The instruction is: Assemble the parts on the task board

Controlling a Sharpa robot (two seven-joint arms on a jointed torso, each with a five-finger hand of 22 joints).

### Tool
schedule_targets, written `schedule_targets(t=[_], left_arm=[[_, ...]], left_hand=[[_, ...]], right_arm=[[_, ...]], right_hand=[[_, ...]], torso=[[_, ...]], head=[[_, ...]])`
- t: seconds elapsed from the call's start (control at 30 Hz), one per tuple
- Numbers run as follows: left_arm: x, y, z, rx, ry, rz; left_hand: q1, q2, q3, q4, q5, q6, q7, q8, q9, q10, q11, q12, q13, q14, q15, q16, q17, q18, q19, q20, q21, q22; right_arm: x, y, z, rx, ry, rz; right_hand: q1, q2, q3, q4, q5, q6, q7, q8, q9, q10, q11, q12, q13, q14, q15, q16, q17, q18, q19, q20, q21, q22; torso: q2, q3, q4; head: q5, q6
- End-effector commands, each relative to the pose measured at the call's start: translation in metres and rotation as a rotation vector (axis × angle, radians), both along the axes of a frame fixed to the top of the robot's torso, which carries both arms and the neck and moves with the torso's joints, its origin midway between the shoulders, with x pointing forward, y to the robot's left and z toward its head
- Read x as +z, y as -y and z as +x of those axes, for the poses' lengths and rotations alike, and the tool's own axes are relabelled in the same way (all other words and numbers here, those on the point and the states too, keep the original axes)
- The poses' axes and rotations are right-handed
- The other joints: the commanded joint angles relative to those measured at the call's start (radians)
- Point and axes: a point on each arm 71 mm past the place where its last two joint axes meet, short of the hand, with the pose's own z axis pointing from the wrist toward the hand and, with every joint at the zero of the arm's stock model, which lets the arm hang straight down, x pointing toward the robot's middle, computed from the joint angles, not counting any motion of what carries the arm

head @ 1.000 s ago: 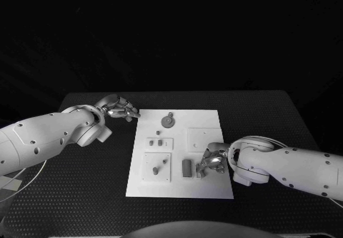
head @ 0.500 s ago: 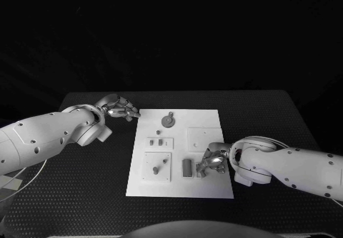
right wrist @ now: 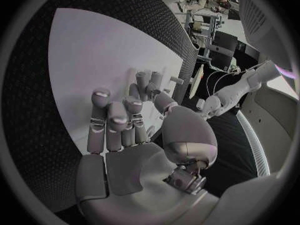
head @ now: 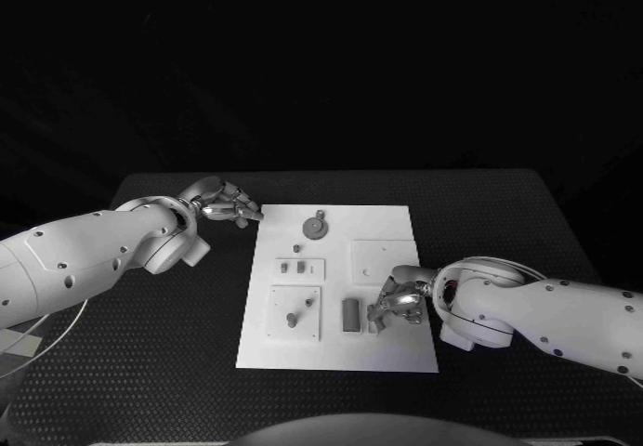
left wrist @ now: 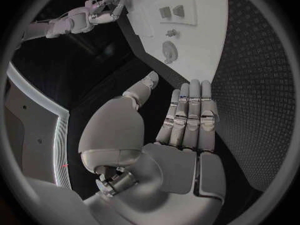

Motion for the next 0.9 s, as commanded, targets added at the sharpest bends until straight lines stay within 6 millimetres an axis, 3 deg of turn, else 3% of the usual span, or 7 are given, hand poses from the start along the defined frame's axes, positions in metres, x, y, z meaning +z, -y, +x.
schedule_targets(t=[0.03, 0.67, 0.9], left_arm=[[0.000, 0.002, 0.000, -0.014, -0.003, -0.002], [0.000, 0.002, -0.001, -0.014, -0.004, 0.000], [0.000, 0.002, -0.001, -0.015, -0.004, 0.000]], left_hand=[[-0.003, -0.001, -0.001, 0.006, -0.003, 0.007, -0.001, 0.003, -0.001, 0.006, 0.003, -0.005, 0.001, 0.004, -0.001, -0.005, 0.002, 0.015, -0.002, 0.001, 0.002, -0.002], [-0.003, -0.001, -0.001, 0.007, -0.003, 0.007, -0.001, 0.003, -0.001, 0.007, 0.003, -0.005, 0.001, 0.004, -0.001, -0.006, 0.003, 0.015, -0.002, 0.001, 0.002, -0.002], [-0.003, -0.002, -0.001, 0.007, -0.003, 0.007, -0.001, 0.003, -0.001, 0.007, 0.003, -0.005, 0.001, 0.004, -0.001, -0.007, 0.004, 0.015, -0.002, 0.001, 0.002, -0.002]], right_arm=[[0.003, -0.002, 0.000, -0.005, 0.038, 0.032], [-0.002, 0.010, -0.001, -0.105, -0.045, -0.019], [-0.002, 0.008, 0.001, -0.122, -0.039, -0.005]], right_hand=[[0.016, 0.027, 0.006, -0.002, 0.002, 0.009, 0.002, 0.006, 0.000, 0.007, -0.002, 0.005, -0.001, 0.000, -0.007, 0.006, 0.002, 0.028, 0.003, 0.005, 0.007, 0.019], [0.010, 0.030, 0.003, -0.002, 0.002, 0.012, 0.001, 0.008, -0.004, 0.009, -0.002, 0.006, -0.001, 0.001, -0.008, 0.010, 0.004, 0.028, 0.004, 0.006, 0.011, 0.020], [0.005, 0.042, 0.003, -0.003, 0.002, 0.014, 0.001, 0.009, -0.007, 0.011, -0.003, 0.007, 0.000, 0.001, -0.008, 0.012, 0.005, 0.028, 0.004, 0.006, 0.014, 0.020]], torso=[[0.000, 0.0001, -0.0003], [0.000, -0.0001, -0.0004], [0.000, 0.0006, -0.0004]], head=[[0.000, 0.001], [-0.002, 0.001], [-0.003, 0.002]])
